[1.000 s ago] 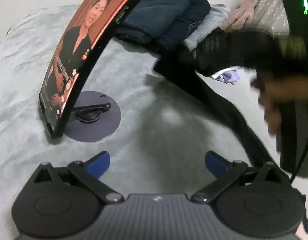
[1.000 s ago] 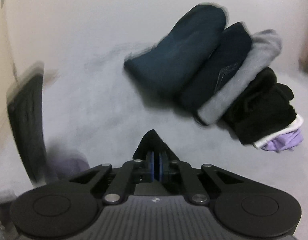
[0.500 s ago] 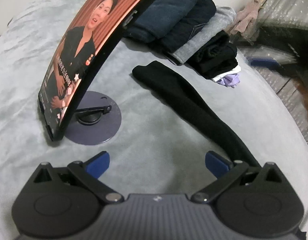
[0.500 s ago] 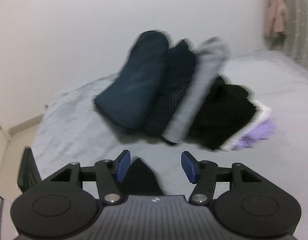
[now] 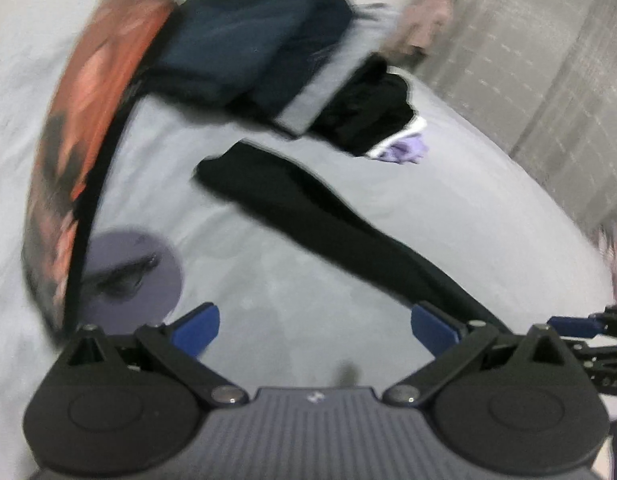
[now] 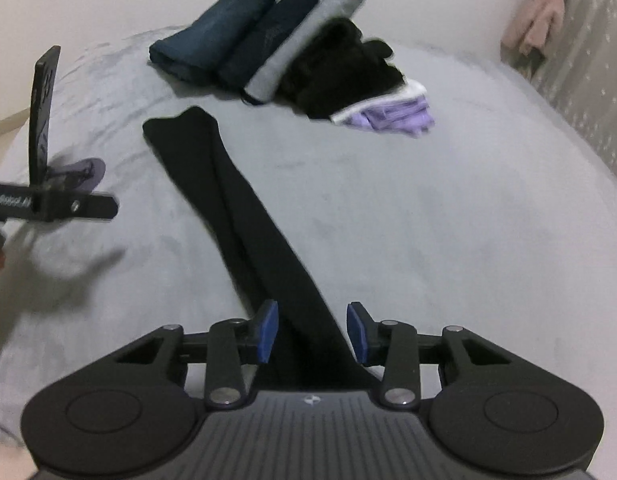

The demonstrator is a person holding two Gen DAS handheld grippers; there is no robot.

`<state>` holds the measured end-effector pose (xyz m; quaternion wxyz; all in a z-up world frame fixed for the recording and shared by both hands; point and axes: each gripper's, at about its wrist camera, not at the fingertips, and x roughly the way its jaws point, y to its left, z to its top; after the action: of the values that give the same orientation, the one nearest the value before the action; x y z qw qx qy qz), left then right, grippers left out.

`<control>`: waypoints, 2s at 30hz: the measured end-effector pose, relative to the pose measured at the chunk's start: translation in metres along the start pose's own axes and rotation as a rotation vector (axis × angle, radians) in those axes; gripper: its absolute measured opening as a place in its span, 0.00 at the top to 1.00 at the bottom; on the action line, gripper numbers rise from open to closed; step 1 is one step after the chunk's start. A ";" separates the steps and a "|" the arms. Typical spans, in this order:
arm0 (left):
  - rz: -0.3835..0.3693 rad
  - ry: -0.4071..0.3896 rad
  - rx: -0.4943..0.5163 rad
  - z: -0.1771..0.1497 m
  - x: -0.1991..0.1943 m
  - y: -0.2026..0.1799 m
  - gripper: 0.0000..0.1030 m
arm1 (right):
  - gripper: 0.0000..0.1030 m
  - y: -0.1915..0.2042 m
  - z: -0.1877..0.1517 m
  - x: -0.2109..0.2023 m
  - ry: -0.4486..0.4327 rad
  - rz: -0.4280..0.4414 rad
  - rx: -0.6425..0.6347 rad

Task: Fold clothes

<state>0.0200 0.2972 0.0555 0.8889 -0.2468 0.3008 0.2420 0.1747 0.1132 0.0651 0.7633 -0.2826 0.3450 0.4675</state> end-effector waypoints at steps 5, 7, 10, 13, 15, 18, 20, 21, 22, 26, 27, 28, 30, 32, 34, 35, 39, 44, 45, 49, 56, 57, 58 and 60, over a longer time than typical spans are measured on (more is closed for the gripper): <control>-0.026 -0.005 0.062 -0.005 0.001 -0.023 0.00 | 0.64 -0.001 -0.008 0.012 -0.005 0.023 -0.003; -0.030 -0.002 0.111 -0.010 0.004 -0.034 0.00 | 0.73 -0.002 -0.007 0.024 0.017 0.025 -0.017; -0.025 -0.004 0.153 -0.013 0.006 -0.041 0.00 | 0.82 -0.027 -0.010 0.035 -0.021 0.037 0.142; -0.019 0.009 0.155 -0.013 0.009 -0.041 0.00 | 0.82 -0.060 -0.018 0.033 -0.075 -0.027 0.408; -0.019 0.021 0.155 -0.013 0.011 -0.039 0.00 | 0.82 -0.079 -0.025 0.029 -0.104 0.021 0.553; -0.012 0.030 0.149 -0.013 0.014 -0.036 0.00 | 0.82 -0.093 -0.036 0.017 -0.163 -0.012 0.608; -0.008 0.034 0.139 -0.012 0.016 -0.034 0.00 | 0.82 -0.097 -0.041 0.013 -0.154 -0.043 0.601; -0.008 0.035 0.137 -0.012 0.016 -0.034 0.00 | 0.82 -0.097 -0.044 0.011 -0.144 -0.046 0.584; -0.011 0.038 0.139 -0.012 0.017 -0.035 0.00 | 0.82 -0.097 -0.047 0.009 -0.141 -0.031 0.569; -0.020 0.052 0.149 -0.015 0.018 -0.036 0.00 | 0.80 -0.098 -0.057 -0.006 -0.165 -0.049 0.483; -0.020 0.052 0.150 -0.015 0.018 -0.036 0.00 | 0.79 -0.101 -0.059 -0.009 -0.167 -0.076 0.473; -0.019 0.053 0.153 -0.015 0.018 -0.036 0.00 | 0.79 -0.106 -0.063 -0.014 -0.162 -0.101 0.463; -0.017 0.051 0.152 -0.015 0.018 -0.036 0.00 | 0.78 -0.118 -0.069 -0.023 -0.150 -0.146 0.443; -0.017 0.053 0.156 -0.016 0.019 -0.038 0.00 | 0.75 -0.131 -0.075 -0.033 -0.121 -0.203 0.391; -0.019 0.058 0.164 -0.018 0.020 -0.039 0.00 | 0.66 -0.139 -0.079 -0.038 -0.079 -0.221 0.317; -0.020 0.060 0.169 -0.019 0.020 -0.040 0.00 | 0.63 -0.142 -0.081 -0.039 -0.049 -0.212 0.275; -0.017 0.060 0.186 -0.021 0.021 -0.044 0.00 | 0.60 -0.142 -0.078 -0.032 0.039 -0.168 0.122; 0.002 0.058 0.218 -0.026 0.025 -0.049 0.00 | 0.60 -0.137 -0.060 -0.013 0.045 -0.076 0.050; 0.004 0.057 0.225 -0.026 0.025 -0.050 0.00 | 0.59 -0.137 -0.059 -0.009 0.058 -0.064 0.043; 0.008 0.057 0.236 -0.027 0.028 -0.052 0.00 | 0.60 -0.137 -0.064 0.015 0.137 -0.026 0.021; 0.005 0.054 0.241 -0.027 0.030 -0.053 0.00 | 0.97 -0.131 -0.085 -0.006 -0.040 -0.111 0.075; 0.004 0.054 0.236 -0.026 0.029 -0.052 0.00 | 1.00 -0.131 -0.091 -0.008 -0.069 -0.163 0.107; 0.004 0.054 0.233 -0.026 0.029 -0.052 0.00 | 1.00 -0.132 -0.095 -0.007 -0.085 -0.216 0.145; 0.007 0.054 0.237 -0.027 0.030 -0.053 0.00 | 0.99 -0.131 -0.103 -0.003 -0.092 -0.283 0.195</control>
<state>0.0603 0.2499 0.0331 0.9025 -0.1455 0.3521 0.2009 0.2662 -0.0189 0.0201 0.8602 -0.2313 0.3102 0.3322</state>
